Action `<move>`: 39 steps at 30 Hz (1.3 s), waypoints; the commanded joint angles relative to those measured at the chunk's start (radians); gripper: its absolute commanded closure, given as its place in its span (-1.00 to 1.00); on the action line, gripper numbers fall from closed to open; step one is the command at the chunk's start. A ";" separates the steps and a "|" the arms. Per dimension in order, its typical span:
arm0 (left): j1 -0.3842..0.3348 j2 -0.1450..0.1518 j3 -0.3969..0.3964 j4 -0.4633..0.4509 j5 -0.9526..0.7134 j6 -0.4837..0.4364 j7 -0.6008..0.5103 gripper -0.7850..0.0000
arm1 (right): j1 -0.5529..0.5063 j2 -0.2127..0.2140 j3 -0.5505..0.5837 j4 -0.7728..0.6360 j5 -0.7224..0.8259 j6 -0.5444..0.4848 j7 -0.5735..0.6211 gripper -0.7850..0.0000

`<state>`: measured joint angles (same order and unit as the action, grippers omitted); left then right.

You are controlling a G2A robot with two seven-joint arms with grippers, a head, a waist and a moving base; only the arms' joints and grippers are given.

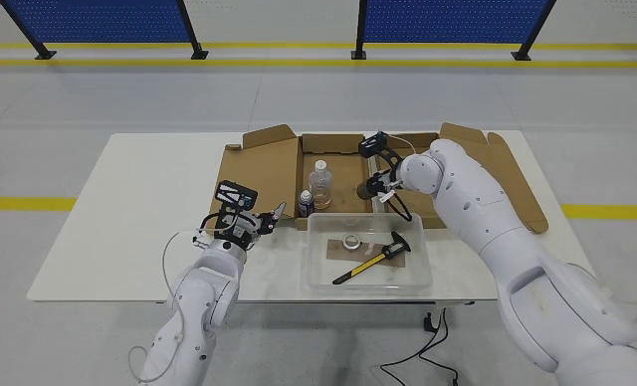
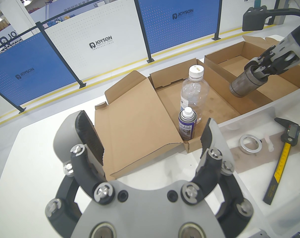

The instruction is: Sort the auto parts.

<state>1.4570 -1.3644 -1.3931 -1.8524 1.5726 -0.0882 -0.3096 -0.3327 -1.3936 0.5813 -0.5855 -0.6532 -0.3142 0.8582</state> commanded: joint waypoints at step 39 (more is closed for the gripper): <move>0.000 0.000 0.000 0.000 0.000 0.000 0.000 -1.00 | -0.034 -0.074 -0.021 0.046 -0.048 0.009 -0.001 1.00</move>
<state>1.4570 -1.3644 -1.3931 -1.8524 1.5726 -0.0882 -0.3096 -0.3679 -1.4657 0.5608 -0.5469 -0.7004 -0.3048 0.8569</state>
